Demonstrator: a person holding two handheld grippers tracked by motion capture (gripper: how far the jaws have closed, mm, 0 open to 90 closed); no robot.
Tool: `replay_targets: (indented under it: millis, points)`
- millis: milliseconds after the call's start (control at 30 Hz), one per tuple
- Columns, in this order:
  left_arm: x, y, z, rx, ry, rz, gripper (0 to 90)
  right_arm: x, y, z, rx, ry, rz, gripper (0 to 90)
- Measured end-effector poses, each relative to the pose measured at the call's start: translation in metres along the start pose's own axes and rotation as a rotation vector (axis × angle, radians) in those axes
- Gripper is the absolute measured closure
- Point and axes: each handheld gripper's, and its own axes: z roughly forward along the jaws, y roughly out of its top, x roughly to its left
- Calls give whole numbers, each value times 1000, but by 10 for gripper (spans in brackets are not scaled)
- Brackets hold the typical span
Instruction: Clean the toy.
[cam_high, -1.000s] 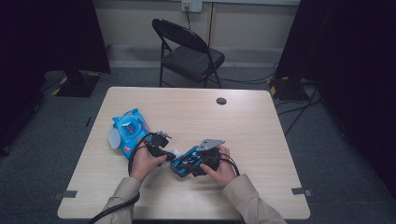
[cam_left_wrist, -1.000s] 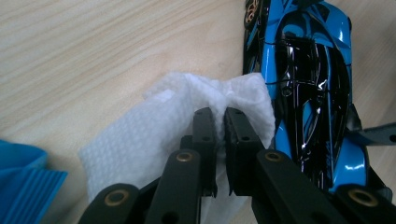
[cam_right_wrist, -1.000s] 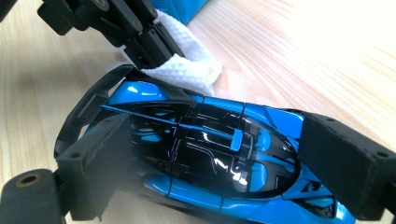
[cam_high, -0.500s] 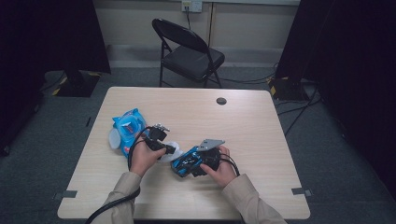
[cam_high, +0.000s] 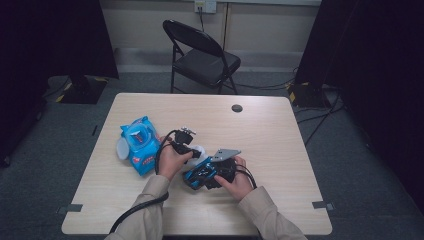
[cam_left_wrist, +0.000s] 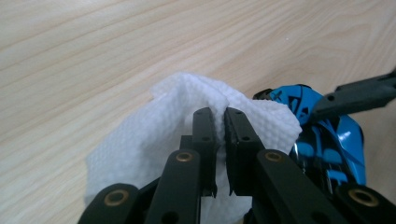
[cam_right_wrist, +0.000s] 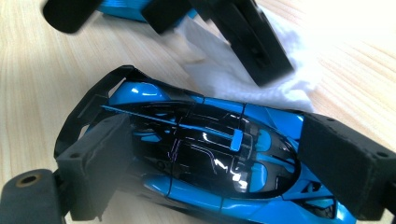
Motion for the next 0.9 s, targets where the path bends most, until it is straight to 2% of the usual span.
replay_targets:
  millis: [167,333,467,633,900]
  points:
    - [-2,3,11,9,-6,-5,827,0,0,0,-2,1,1,99]
    - [-4,4,14,5,-20,1,817,0,-1,0,-5,0,1,99]
    - [-5,2,14,3,-21,13,821,0,-1,0,-9,-1,0,99]
    - [-7,0,10,30,-23,38,823,0,-1,0,-8,0,2,99]
    - [-6,-9,3,34,-35,43,825,0,-1,0,-5,3,1,99]
